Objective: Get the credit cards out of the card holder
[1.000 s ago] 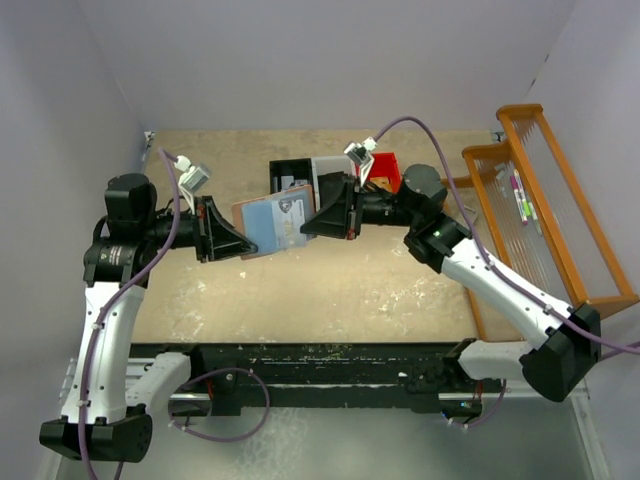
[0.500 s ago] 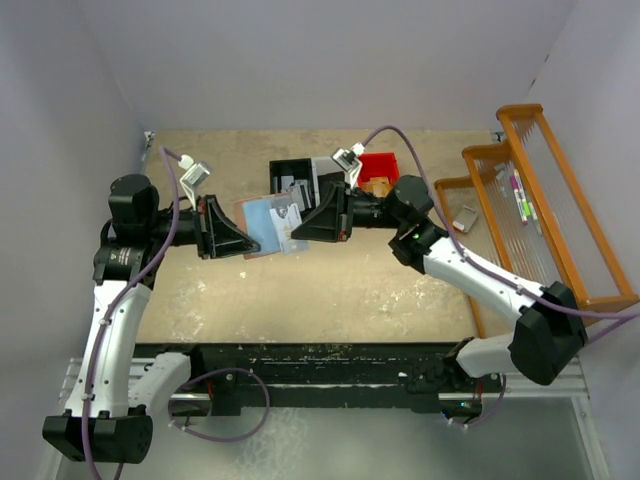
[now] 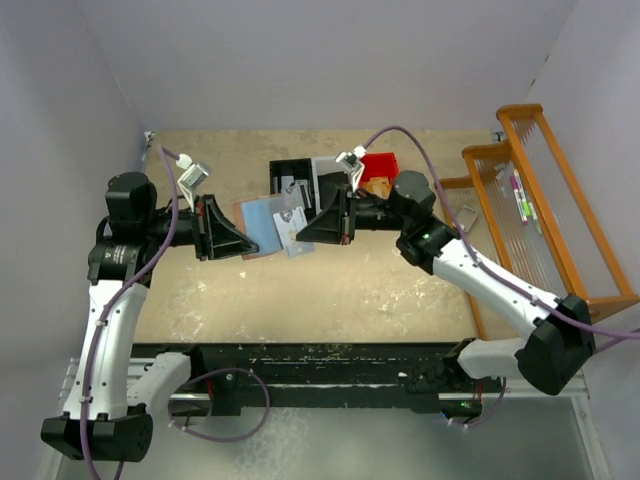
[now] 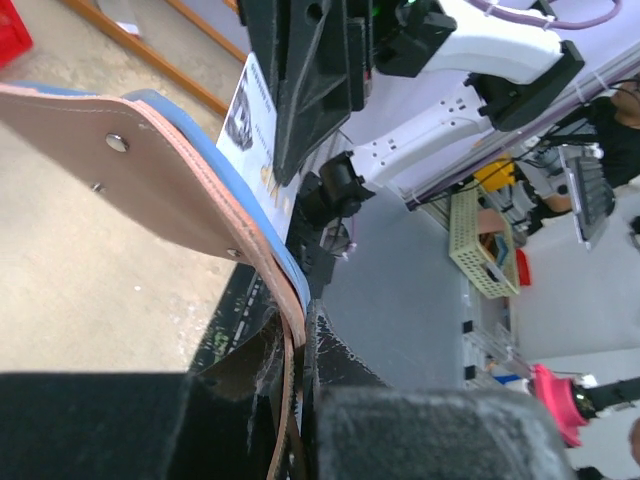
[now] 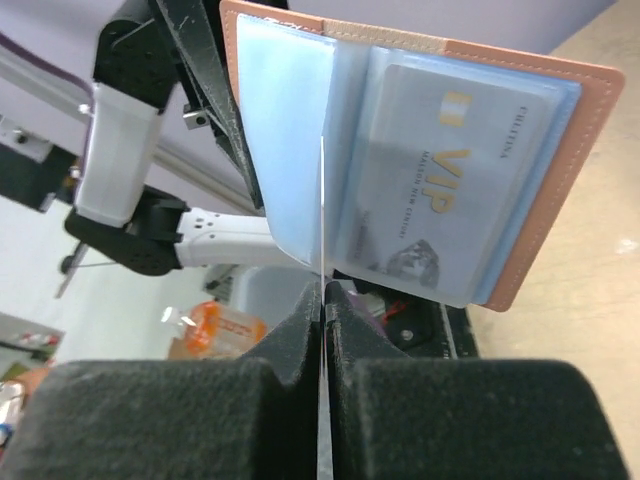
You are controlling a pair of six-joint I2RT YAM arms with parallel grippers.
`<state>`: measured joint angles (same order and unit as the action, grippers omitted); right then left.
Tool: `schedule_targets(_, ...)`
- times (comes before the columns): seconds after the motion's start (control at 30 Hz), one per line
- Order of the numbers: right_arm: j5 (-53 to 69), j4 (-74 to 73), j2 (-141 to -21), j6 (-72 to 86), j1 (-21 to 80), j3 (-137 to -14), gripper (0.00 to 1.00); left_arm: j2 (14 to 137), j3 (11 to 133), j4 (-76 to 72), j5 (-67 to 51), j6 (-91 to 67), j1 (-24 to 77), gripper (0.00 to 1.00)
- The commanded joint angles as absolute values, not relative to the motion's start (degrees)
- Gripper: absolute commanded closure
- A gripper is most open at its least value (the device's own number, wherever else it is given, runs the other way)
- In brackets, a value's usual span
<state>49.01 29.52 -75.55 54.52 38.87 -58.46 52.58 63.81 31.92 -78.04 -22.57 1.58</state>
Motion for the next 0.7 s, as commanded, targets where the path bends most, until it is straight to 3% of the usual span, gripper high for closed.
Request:
schedule_targets(0.0, 45.3, 10.6, -70.9, 40.9, 35.0, -63.9, 1.0, 53.0, 69.1, 42.3, -73.6, -8.2, 1.4, 1.0)
schedule_targets(0.27, 38.2, -4.4, -73.3, 32.9, 24.9, -65.7, 1.0, 60.0, 68.7, 56.0, -57.4, 7.9, 1.5, 1.0)
schedule_targets(0.67, 27.0, -3.1, -90.4, 31.9, 24.6, -75.6, 1.0, 81.1, 71.0, 60.3, -54.1, 10.5, 6.5, 1.0)
